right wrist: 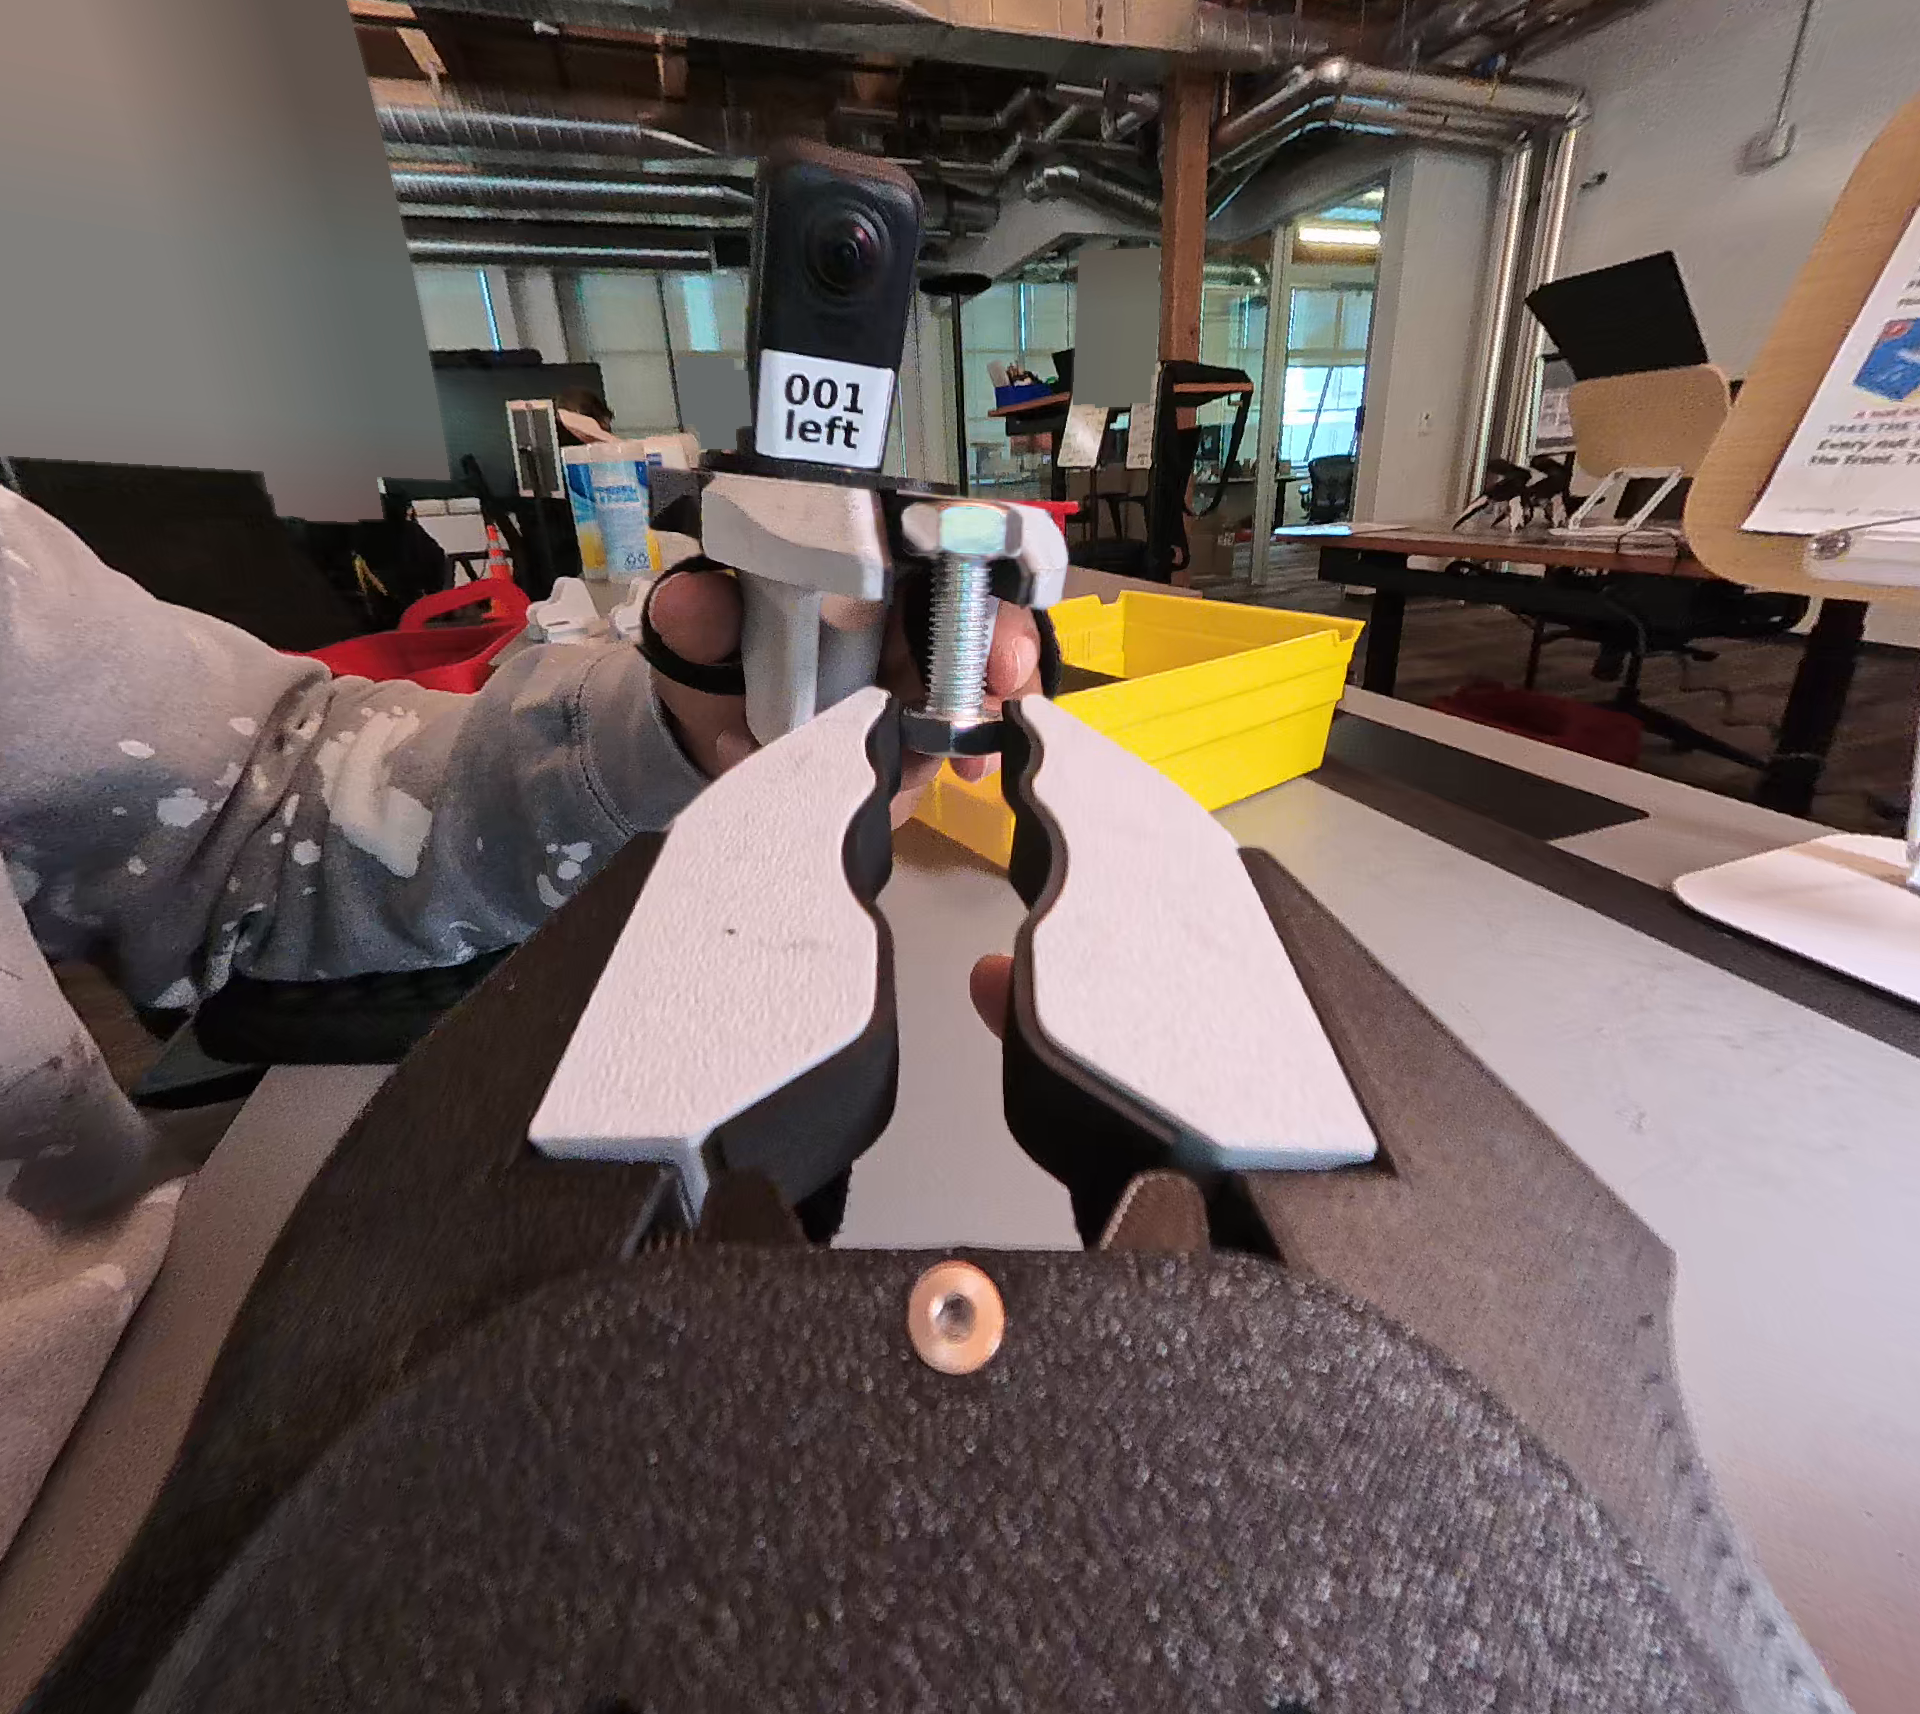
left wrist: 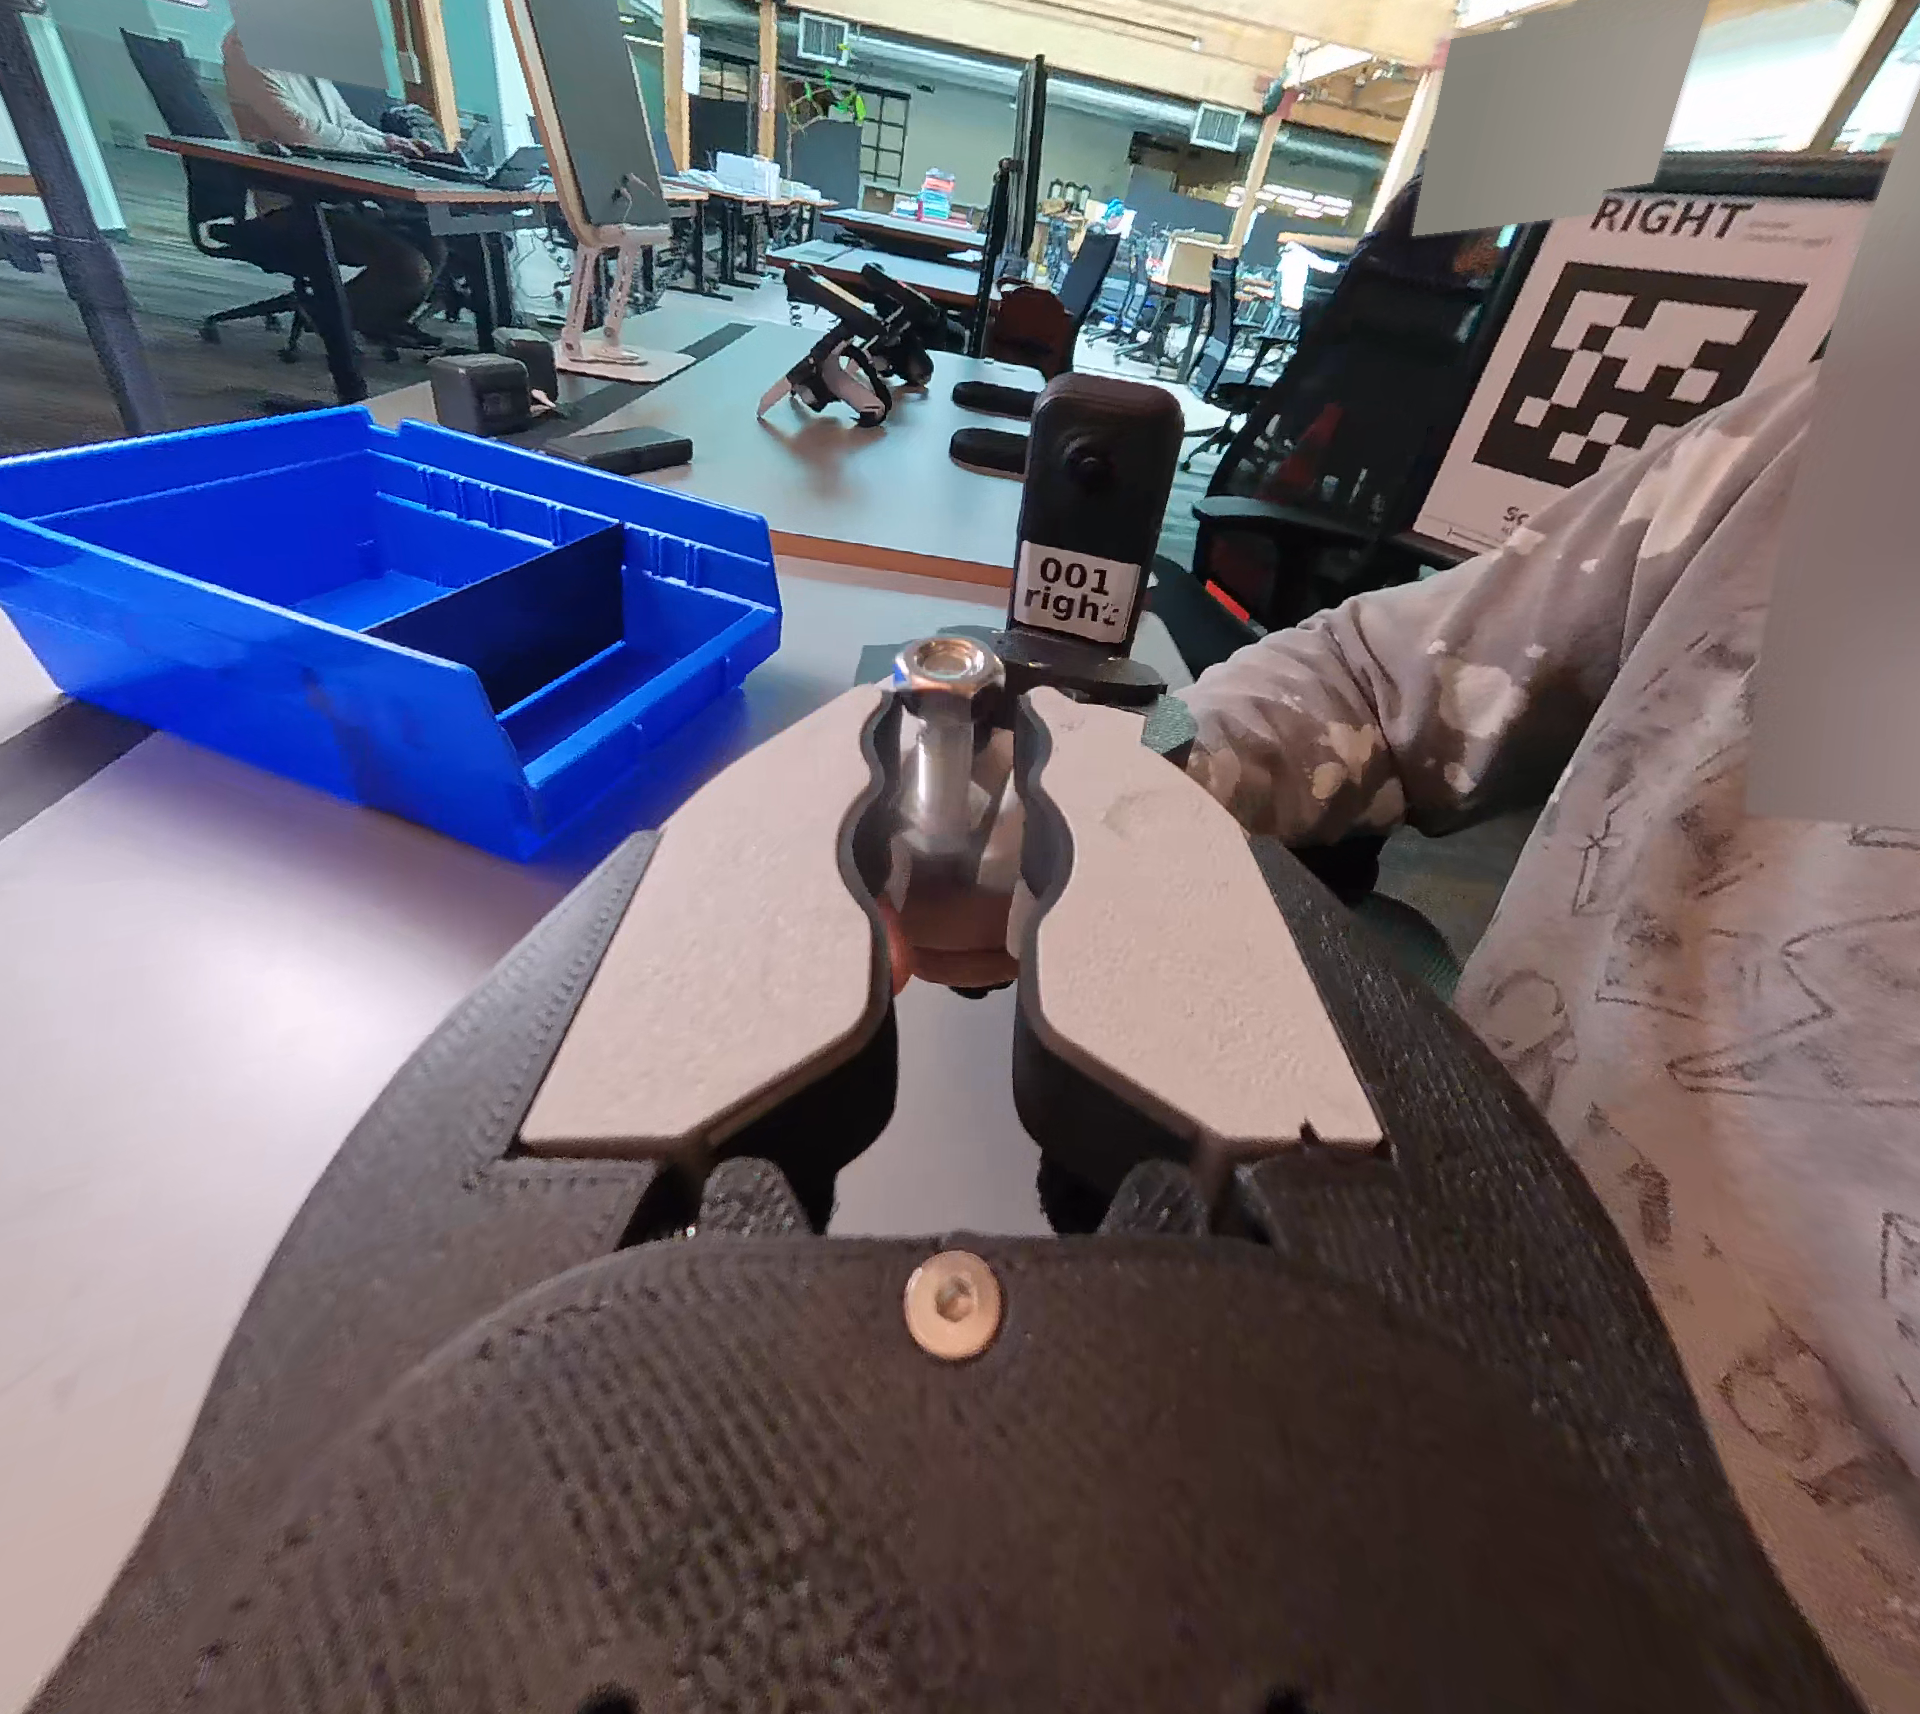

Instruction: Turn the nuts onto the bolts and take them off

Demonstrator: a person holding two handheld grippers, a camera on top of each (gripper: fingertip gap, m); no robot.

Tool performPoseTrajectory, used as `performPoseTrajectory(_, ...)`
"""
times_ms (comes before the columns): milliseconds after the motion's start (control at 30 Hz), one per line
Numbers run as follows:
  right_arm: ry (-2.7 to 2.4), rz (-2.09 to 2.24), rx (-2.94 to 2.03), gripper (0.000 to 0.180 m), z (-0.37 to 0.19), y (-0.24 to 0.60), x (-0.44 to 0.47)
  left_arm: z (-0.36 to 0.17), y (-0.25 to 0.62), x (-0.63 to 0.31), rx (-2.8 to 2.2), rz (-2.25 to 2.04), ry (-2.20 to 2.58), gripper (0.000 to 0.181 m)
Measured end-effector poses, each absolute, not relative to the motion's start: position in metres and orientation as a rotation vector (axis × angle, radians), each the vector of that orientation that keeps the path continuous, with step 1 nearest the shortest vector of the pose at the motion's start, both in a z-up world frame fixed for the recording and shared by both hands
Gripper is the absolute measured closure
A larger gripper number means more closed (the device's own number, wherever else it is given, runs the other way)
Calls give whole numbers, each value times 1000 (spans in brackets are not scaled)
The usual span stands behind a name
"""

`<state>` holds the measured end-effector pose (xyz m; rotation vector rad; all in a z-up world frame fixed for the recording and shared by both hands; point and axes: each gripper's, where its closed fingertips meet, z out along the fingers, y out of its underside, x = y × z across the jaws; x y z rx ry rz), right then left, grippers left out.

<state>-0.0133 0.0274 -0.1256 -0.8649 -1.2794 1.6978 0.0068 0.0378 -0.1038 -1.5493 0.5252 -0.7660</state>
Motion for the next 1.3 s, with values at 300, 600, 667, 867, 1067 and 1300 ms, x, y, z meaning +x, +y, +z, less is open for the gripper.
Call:
performPoseTrajectory(300,-1358,1656,-937,162,-137,26,-18,-114,41,3,-1586,-704,533,162)
performPoseTrajectory(600,-1330,1711,-800,162,-120,21,-7,-106,44,-22,-1550,-714,422,167)
performPoseTrajectory(667,-1320,1707,-802,162,-119,23,-7,-104,43,-24,-1541,-761,404,163)
performPoseTrajectory(867,-1326,1637,-867,161,-129,29,-15,-100,37,-3,-1523,-805,464,152)
performPoseTrajectory(1067,-1329,1661,-787,162,-119,22,-7,-106,51,-35,-1591,-621,350,170)
performPoseTrajectory(1300,-1332,1630,-854,162,-129,27,-14,-96,36,-3,-1521,-789,461,150)
